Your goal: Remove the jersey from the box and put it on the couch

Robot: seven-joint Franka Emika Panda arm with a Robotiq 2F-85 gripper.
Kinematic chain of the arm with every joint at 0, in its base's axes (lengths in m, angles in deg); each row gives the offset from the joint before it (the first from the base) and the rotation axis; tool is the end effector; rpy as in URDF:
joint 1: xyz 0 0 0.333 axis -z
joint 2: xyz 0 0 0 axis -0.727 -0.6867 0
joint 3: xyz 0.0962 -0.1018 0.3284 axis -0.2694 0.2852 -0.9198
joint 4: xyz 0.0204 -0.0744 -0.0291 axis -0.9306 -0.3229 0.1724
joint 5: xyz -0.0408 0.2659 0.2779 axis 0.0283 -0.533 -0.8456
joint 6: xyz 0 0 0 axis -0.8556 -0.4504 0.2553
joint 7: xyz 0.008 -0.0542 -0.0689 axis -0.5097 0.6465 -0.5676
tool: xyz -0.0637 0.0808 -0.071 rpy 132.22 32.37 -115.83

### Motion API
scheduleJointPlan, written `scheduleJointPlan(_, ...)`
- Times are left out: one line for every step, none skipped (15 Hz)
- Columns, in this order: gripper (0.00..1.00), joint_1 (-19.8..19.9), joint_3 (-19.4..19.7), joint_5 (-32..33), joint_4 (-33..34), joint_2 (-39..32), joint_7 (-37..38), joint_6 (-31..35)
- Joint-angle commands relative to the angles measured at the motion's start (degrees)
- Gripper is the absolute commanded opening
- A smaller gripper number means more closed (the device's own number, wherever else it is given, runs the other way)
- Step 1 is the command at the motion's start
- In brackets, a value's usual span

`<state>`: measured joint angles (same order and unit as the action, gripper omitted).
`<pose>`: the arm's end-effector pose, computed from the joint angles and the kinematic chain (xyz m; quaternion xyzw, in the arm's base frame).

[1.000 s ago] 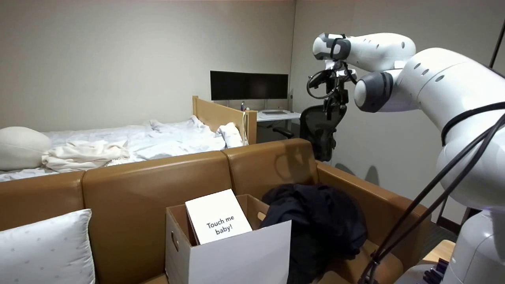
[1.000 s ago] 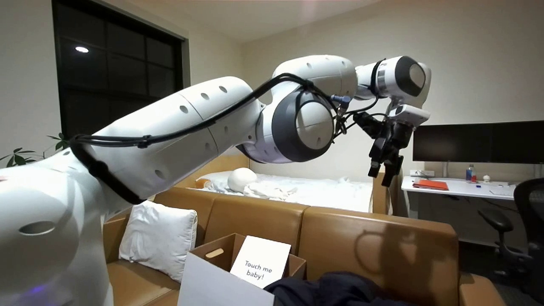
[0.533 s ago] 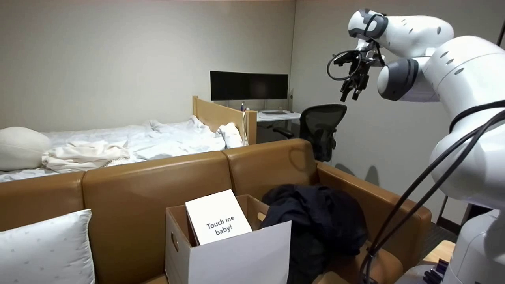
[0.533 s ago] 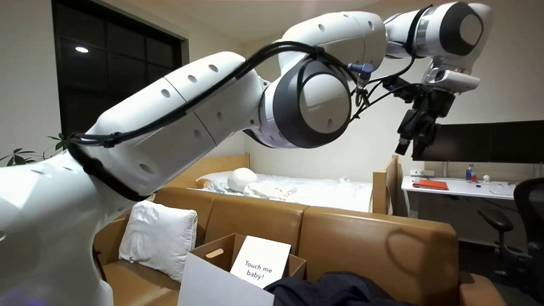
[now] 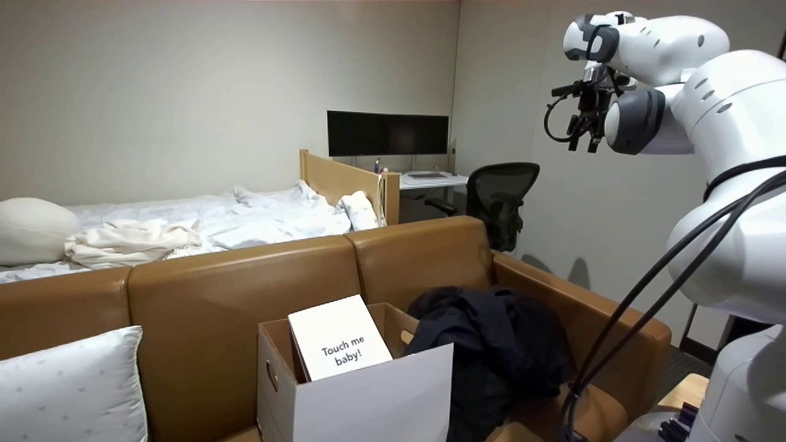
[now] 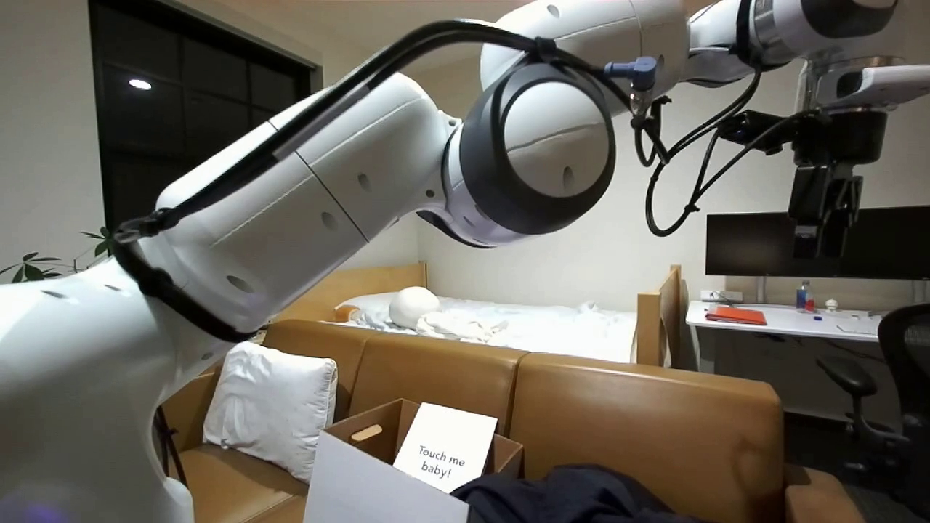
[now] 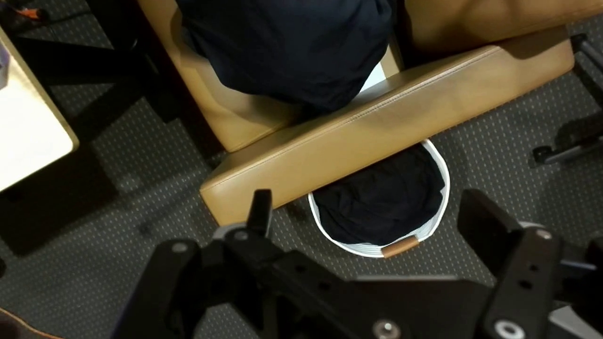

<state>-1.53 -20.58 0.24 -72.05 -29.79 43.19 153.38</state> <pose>0.5299 -0.5364 0.5432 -0.4987 0.8655 0.0327 0.0338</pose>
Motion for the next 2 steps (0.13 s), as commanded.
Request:
scheduleJointPlan(1.0,-0.2,-0.3,0.5,-2.0,1.2,-0.1,0.8)
scheduleJointPlan(1.0,-0.3,-0.3,0.6,-2.0,1.1,-0.1,0.8)
